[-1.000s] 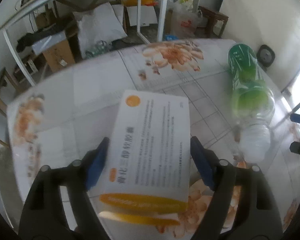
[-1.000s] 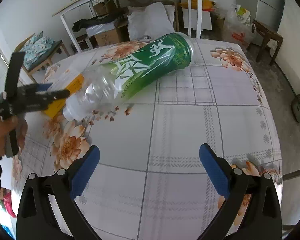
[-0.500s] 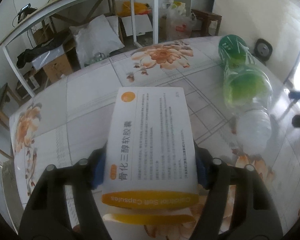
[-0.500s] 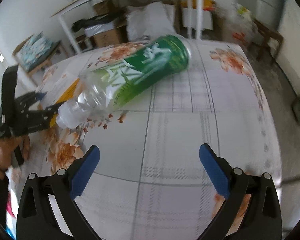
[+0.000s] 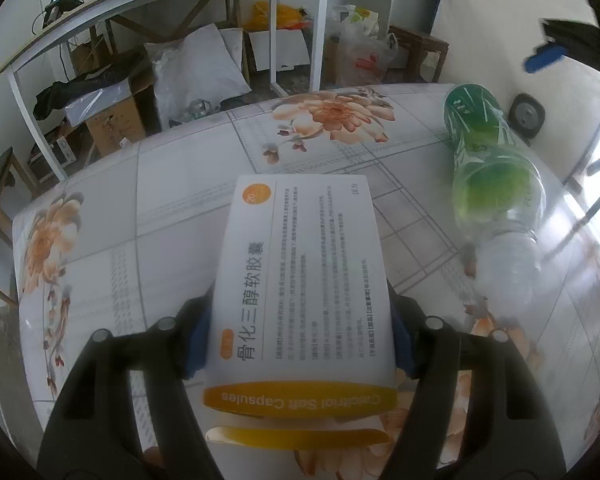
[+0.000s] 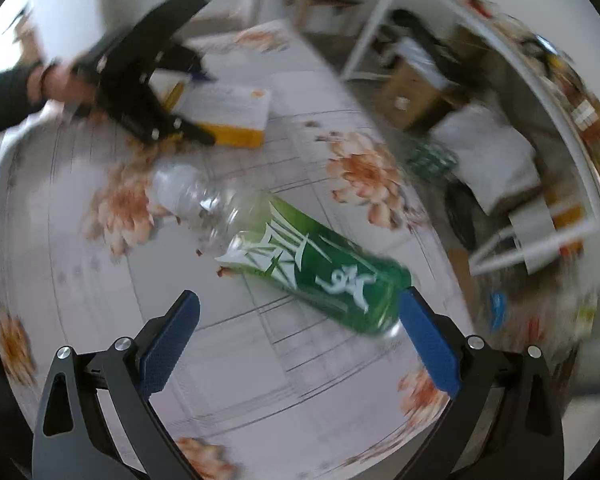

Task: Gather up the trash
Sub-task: 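Close the right tool on the green plastic bottle while the left tool holds the box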

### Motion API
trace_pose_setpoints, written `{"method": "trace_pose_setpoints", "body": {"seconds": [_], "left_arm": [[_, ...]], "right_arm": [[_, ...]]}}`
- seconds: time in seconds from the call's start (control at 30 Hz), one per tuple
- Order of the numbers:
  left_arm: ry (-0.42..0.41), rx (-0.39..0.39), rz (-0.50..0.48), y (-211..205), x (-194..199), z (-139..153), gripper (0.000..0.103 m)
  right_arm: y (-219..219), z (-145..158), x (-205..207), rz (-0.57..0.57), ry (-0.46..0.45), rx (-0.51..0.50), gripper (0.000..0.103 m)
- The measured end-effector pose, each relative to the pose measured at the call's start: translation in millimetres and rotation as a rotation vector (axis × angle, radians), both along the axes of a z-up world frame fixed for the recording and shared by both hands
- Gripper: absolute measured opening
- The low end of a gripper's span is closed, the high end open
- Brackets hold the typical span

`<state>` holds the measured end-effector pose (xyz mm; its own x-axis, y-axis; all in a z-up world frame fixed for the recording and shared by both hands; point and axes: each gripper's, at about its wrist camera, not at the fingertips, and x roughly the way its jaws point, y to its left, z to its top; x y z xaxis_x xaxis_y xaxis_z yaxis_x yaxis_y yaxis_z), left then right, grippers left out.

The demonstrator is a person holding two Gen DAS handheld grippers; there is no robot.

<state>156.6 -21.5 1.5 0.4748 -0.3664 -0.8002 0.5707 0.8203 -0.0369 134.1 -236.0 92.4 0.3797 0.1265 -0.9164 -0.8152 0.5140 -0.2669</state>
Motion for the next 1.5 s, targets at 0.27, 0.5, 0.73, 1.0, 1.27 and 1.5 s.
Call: {"method": "trace_pose_setpoints", "body": {"seconds": [0.27, 0.5, 0.73, 1.0, 1.27, 1.5], "left_arm": [[0.006, -0.016, 0.002, 2, 1, 0, 0.067], [0.006, -0.017, 0.002, 2, 1, 0, 0.067], [0.0, -0.002, 0.002, 0, 1, -1, 0.067], [-0.03, 0.048, -0.007, -6, -4, -1, 0.067], [-0.032, 0.041, 0.016, 9, -53, 4, 0.067], [-0.049, -0.028, 0.079, 57, -122, 37, 0.067]], "right_arm": [[31, -41, 25, 0.283, 0.065, -0.128, 0.097], [29, -76, 51, 0.257, 0.122, -0.177, 0.097], [32, -83, 59, 0.097, 0.295, -0.107, 0.07], [33, -76, 28, -0.207, 0.173, -0.095, 0.065], [38, -70, -51, -0.413, 0.036, 0.003, 0.059], [53, -48, -113, -0.57, -0.035, 0.132, 0.058]]}}
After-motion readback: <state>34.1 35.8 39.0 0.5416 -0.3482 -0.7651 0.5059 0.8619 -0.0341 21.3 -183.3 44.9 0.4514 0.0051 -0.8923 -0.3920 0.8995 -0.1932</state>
